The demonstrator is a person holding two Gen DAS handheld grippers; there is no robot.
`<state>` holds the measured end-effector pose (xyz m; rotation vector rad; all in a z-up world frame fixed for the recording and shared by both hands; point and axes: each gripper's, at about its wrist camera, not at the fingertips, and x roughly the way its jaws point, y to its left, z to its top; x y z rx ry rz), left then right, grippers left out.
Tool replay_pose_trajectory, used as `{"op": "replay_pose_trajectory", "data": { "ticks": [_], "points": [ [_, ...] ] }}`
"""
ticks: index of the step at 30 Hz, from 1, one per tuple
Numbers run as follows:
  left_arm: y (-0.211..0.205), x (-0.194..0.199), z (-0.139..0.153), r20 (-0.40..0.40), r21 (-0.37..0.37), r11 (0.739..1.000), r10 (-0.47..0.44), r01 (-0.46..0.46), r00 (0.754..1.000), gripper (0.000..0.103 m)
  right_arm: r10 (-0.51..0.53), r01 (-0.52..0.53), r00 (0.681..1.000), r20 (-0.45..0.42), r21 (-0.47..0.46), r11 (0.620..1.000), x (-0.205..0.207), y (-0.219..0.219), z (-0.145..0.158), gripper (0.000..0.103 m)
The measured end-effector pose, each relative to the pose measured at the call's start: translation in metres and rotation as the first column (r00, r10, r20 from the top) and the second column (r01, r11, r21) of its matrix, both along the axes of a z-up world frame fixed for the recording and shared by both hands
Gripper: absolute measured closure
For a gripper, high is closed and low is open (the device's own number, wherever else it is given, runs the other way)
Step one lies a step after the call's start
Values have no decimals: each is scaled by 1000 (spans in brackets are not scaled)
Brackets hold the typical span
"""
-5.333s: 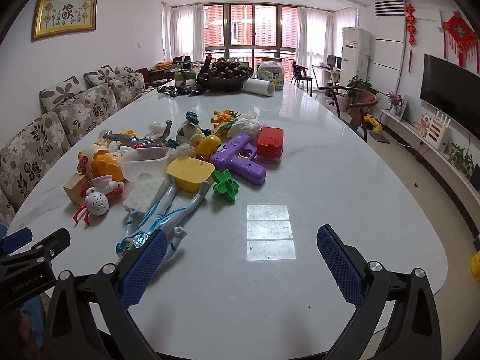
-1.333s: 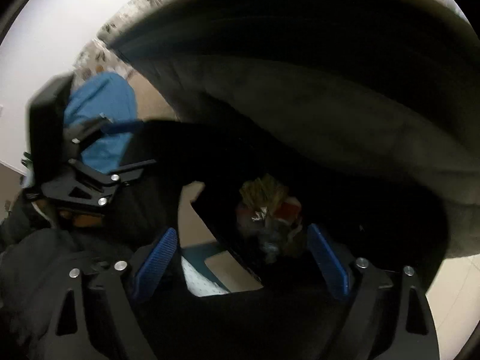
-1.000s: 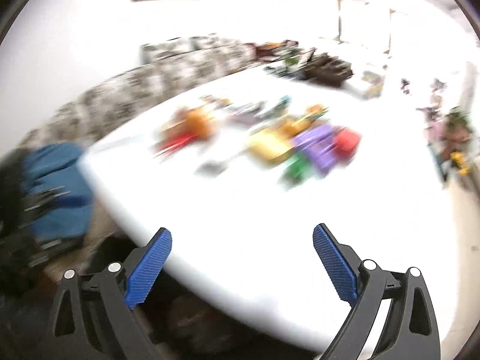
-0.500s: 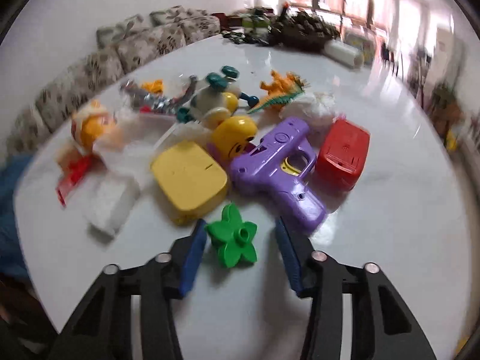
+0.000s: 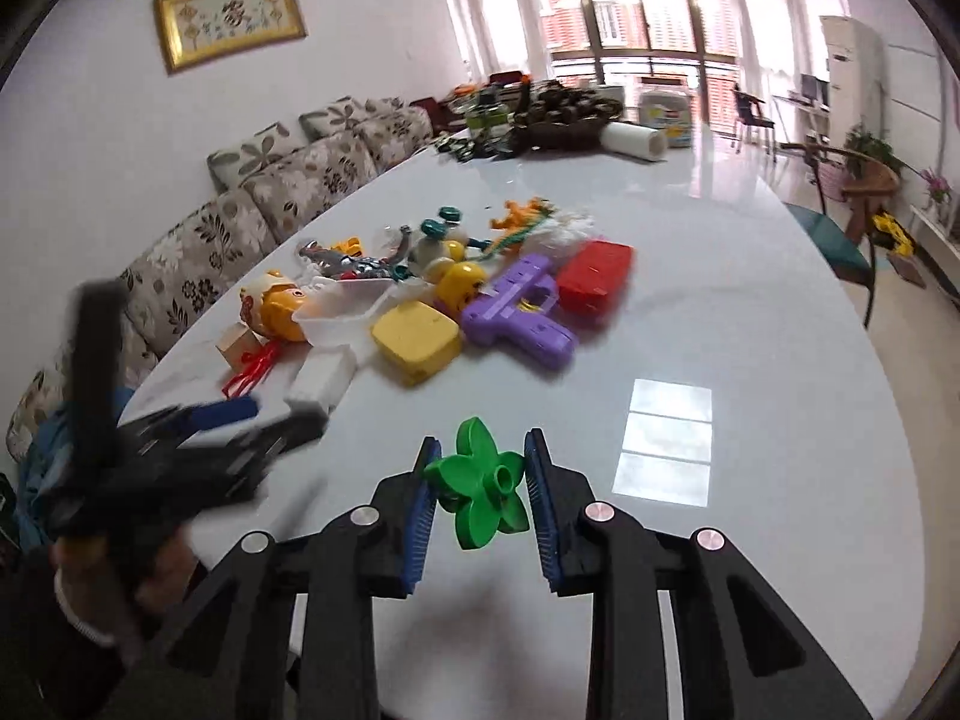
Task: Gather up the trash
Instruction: 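Drop the green block into the bin with the right gripper while the left gripper drops the white sponge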
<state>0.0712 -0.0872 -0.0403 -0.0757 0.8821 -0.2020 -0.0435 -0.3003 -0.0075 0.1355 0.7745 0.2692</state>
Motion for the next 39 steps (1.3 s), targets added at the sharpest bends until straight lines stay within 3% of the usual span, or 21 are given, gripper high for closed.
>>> {"op": "replay_pose_trajectory", "data": {
  "ticks": [3, 4, 6, 9, 12, 15, 18, 21, 24, 28, 29, 30, 31, 32, 34, 36, 39],
  "points": [
    [-9, 18, -6, -20, 83, 995, 49, -48, 999, 20, -24, 24, 1000, -12, 19, 1000, -11, -9, -7, 74],
    [-10, 20, -6, -16, 118, 992, 47, -45, 999, 30, -23, 23, 1000, -20, 24, 999, -15, -10, -11, 74],
    [-11, 20, -5, 5, 144, 989, 21, -21, 1000, 70, -24, 25, 999, -29, 34, 999, -19, -8, -16, 74],
    [0, 14, -3, 3, 85, 996, 0, 0, 1000, 69, -8, 9, 1000, -30, 58, 998, -25, -1, -21, 74],
    [10, -17, 15, 118, 93, 996, -30, 19, 993, 69, 30, -28, 999, -19, 79, 996, -32, 10, -20, 74],
    [24, -75, 42, 246, 116, 985, -149, 124, 958, 69, 100, -101, 995, 12, 90, 991, -43, 28, -10, 74],
    [39, -117, 47, 252, 118, 972, -227, 203, 941, 68, 211, -212, 977, 27, 104, 972, -61, 49, -4, 74],
    [59, -156, 25, 186, 140, 951, -297, 274, 937, 68, 346, -342, 938, -32, 97, 935, -85, 77, -18, 74],
    [72, -180, -23, 57, 175, 929, -341, 327, 938, 67, 437, -428, 887, -151, 85, 900, -100, 102, -55, 74],
    [87, -181, -101, -185, 148, 921, -333, 361, 924, 61, 454, -444, 822, -343, 112, 889, -97, 124, -122, 73],
    [89, -178, -118, -234, 136, 922, -327, 364, 916, 48, 447, -443, 812, -375, 101, 891, -95, 128, -134, 62],
    [92, -175, -132, -268, 121, 925, -318, 359, 909, 36, 438, -445, 798, -414, 85, 892, -92, 132, -147, 37],
    [96, -172, -145, -296, 109, 934, -297, 341, 908, 25, 424, -446, 789, -445, 61, 893, -91, 136, -160, 34],
    [100, -169, -155, -318, 91, 940, -286, 330, 904, 24, 418, -449, 784, -459, 46, 892, -90, 138, -168, 36],
    [106, -164, -168, -350, 62, 949, -270, 309, 897, 24, 414, -455, 779, -471, 30, 890, -91, 141, -172, 37],
    [111, -161, -169, -357, 49, 954, -260, 296, 897, 24, 423, -456, 794, -436, 33, 890, -93, 141, -158, 39],
    [112, -167, -151, -302, 50, 951, -276, 305, 912, 24, 472, -472, 832, -290, 77, 878, -97, 139, -102, 39]
  ]
}}
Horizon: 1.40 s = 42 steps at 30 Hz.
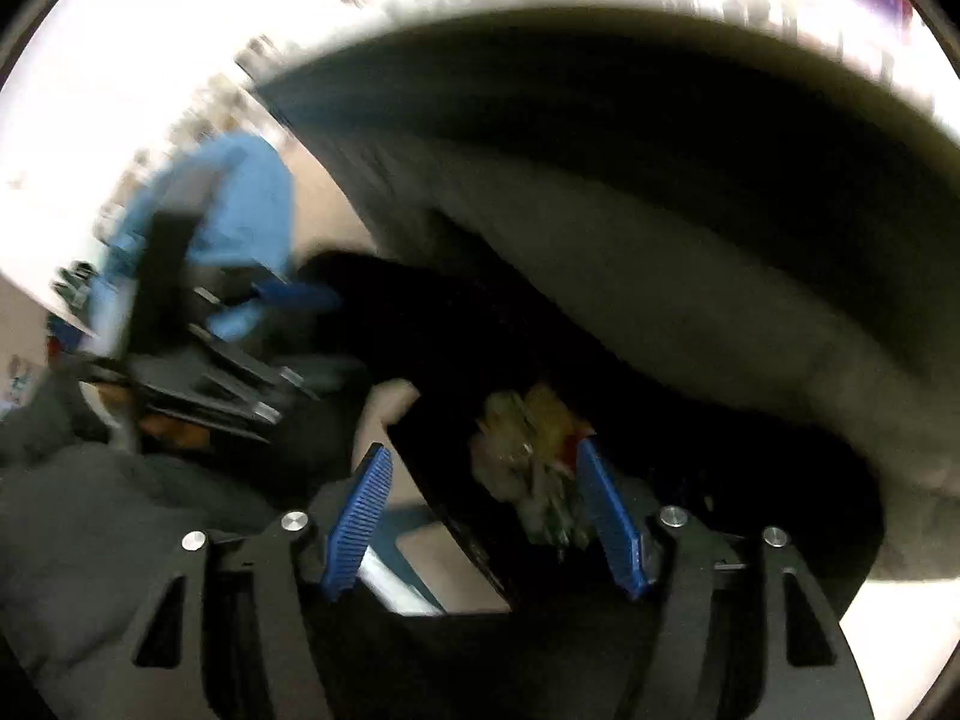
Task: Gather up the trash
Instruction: 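Drop the green block into the bin with the right gripper while the left gripper drops the white sponge, then grasp the yellow rectangular lid with the right gripper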
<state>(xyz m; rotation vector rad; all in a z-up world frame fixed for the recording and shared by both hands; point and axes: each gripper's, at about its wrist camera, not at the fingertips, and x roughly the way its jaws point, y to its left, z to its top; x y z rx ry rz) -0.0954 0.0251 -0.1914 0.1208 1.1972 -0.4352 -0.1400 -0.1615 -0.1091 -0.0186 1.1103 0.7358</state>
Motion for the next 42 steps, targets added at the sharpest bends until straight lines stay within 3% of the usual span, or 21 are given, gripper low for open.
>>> {"op": "replay_pose_trajectory", "data": {
  "ticks": [4, 6, 9, 13, 18, 20, 23, 25, 26, 30, 34, 36, 38, 39, 40, 41, 42],
  "points": [
    [-2, -5, 40, 107, -71, 997, -20, 28, 994, 23, -40, 34, 973, 227, 32, 999, 36, -11, 75, 36],
    [-4, -7, 62, 174, -111, 993, -22, 42, 984, 21, -68, 82, 943, 325, -29, 996, 73, -13, 96, 34],
    [-7, -8, 84, 233, -132, 990, -19, 50, 972, 18, -44, 97, 924, 381, -123, 988, 135, -11, 109, 34],
    [-11, -4, 107, 269, -179, 983, 7, 43, 963, 17, 27, 49, 941, 339, -214, 976, 215, -6, 97, 35],
    [-9, -2, 115, 293, -196, 981, 48, 11, 955, 17, 61, 12, 961, 269, -264, 964, 262, -11, 76, 38],
    [-8, 2, 117, 295, -198, 980, 64, -5, 953, 17, 66, -6, 972, 226, -256, 967, 268, -13, 69, 37],
    [0, 8, 115, 283, -211, 977, 86, -25, 955, 17, 87, -25, 970, 226, -262, 965, 272, -9, 61, 27],
    [3, 11, 118, 269, -233, 972, 101, -37, 958, 17, 37, 22, 971, 237, -244, 969, 273, -11, 62, 36],
    [4, 13, 119, 263, -237, 970, 110, -46, 959, 17, 29, 31, 971, 239, -243, 969, 271, -11, 64, 50],
    [5, 17, 130, 275, -260, 963, 140, -66, 951, 17, 0, 69, 964, 265, -249, 966, 241, -17, 66, 52],
    [-2, 36, 145, 277, -284, 955, 165, -83, 947, 17, -81, 105, 966, 245, -86, 991, 205, -42, 80, 53],
    [-14, 50, 156, 305, -281, 956, 174, -86, 936, 17, -95, 119, 964, 249, -83, 989, 193, -45, 82, 55],
    [-26, 64, 165, 338, -274, 959, 173, -79, 925, 17, -102, 110, 968, 228, -20, 994, 178, -52, 87, 55],
    [-34, 71, 170, 360, -263, 962, 172, -77, 917, 17, -106, 121, 962, 251, -45, 992, 169, -54, 89, 54],
    [-38, 76, 171, 371, -250, 965, 173, -81, 912, 17, -76, 129, 946, 314, -151, 980, 158, -51, 88, 54],
    [-44, 82, 173, 377, -238, 967, 174, -87, 909, 17, -49, 116, 944, 327, -188, 975, 152, -48, 86, 55],
    [-50, 87, 174, 375, -238, 967, 174, -86, 911, 17, -50, 102, 953, 299, -161, 982, 147, -53, 84, 55]
  ]
}}
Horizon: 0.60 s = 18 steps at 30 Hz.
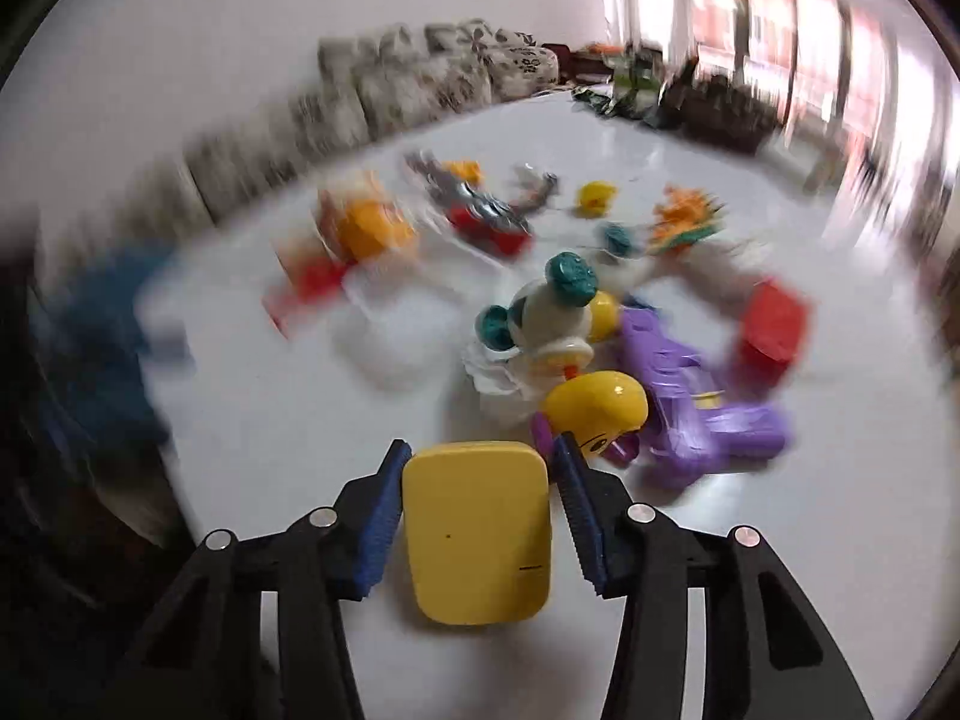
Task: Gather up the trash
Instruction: 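Grasp the yellow rectangular lid with the right gripper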
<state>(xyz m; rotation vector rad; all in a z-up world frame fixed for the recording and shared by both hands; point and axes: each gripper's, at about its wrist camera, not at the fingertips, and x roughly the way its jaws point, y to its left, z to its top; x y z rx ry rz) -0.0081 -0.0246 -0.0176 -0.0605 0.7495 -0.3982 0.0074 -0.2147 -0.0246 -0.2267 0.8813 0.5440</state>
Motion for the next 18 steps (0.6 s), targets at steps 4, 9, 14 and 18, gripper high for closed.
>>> {"op": "replay_pose_trajectory", "data": {
  "ticks": [4, 9, 14, 18],
  "points": [
    [-9, 3, -4, -18, -14, 1000, -18, 17, 1000, 17, -63, 63, 998, 18, 38, 997, -14, -23, 4, 54],
    [-20, 1, -18, -41, 29, 999, -34, 35, 999, 17, -79, 79, 997, 2, 40, 996, -15, -35, -16, 52],
    [-23, 0, -18, -28, 40, 998, -46, 47, 999, 17, -104, 104, 994, 9, 59, 993, -27, -46, -22, 45],
    [-29, 18, -14, -26, 15, 999, -40, 40, 999, 17, -146, 146, 989, 35, 14, 989, -33, -44, -25, 57]
  ]
}}
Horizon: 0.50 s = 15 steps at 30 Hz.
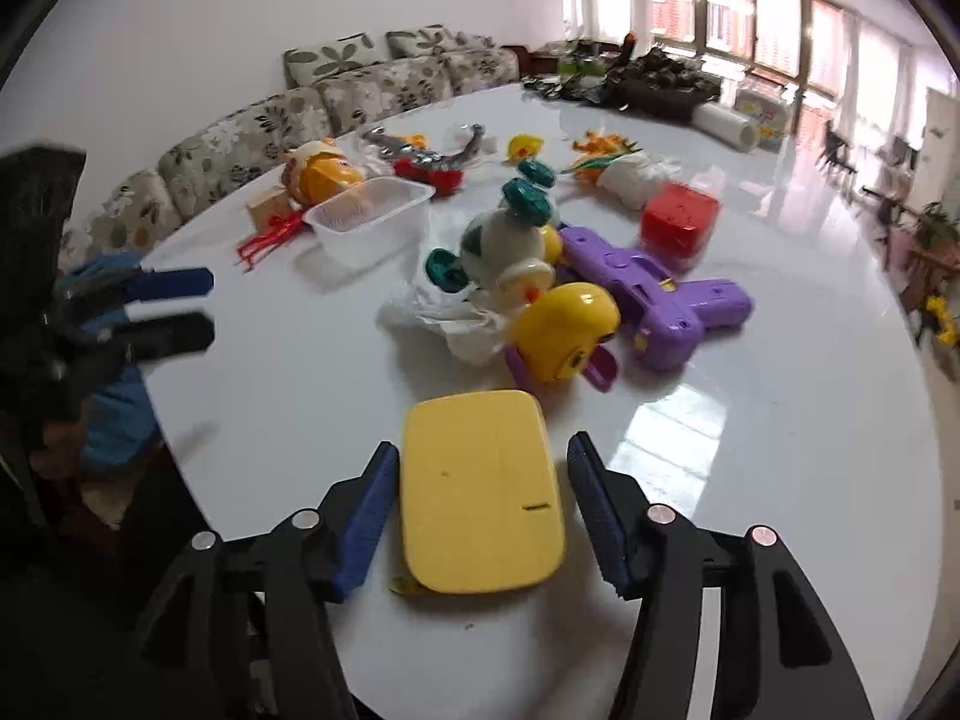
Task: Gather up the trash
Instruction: 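Grasp the yellow rectangular lid with the right gripper, then grasp the white foam tray with the left gripper while the right gripper drops the yellow lid into the bin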
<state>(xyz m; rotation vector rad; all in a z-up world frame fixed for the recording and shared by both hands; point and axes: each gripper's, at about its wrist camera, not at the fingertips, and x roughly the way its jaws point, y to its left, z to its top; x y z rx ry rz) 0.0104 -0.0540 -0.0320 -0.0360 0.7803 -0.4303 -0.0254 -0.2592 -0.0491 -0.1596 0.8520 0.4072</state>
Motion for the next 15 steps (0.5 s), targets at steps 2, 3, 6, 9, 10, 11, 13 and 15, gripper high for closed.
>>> {"op": "replay_pose_trajectory", "data": {
  "ticks": [2, 3, 6, 9, 10, 11, 13, 15],
  "points": [
    [-8, 11, 2, 12, 5, 1000, 17, -17, 1000, 17, -27, 27, 1000, -4, 10, 1000, -3, -1, 0, 58],
    [-12, 18, 2, 15, 14, 999, 33, -34, 999, 17, -38, 38, 999, 1, 19, 999, -6, -2, 0, 58],
    [-22, 47, -3, -24, 21, 997, 77, -77, 997, 17, -52, 52, 999, 3, 62, 997, -12, -9, -1, 58],
    [-29, 78, -11, -60, 50, 991, 130, -127, 990, 17, -78, 77, 997, 1, 102, 992, -17, -19, -1, 58],
    [-30, 91, -17, -93, 62, 987, 152, -147, 984, 17, -82, 82, 997, 2, 114, 990, -18, -23, -1, 58],
    [-32, 101, -20, -100, 80, 984, 165, -158, 981, 17, -85, 84, 996, 3, 120, 989, -19, -24, -1, 58],
    [-38, 111, -20, -93, 152, 974, 180, -165, 979, 20, -92, 91, 996, 1, 142, 986, -19, -27, -2, 58],
    [-40, 114, -13, -97, 130, 984, 136, -122, 986, 39, -102, 100, 995, -1, 157, 983, -17, -27, -2, 58]
  ]
}}
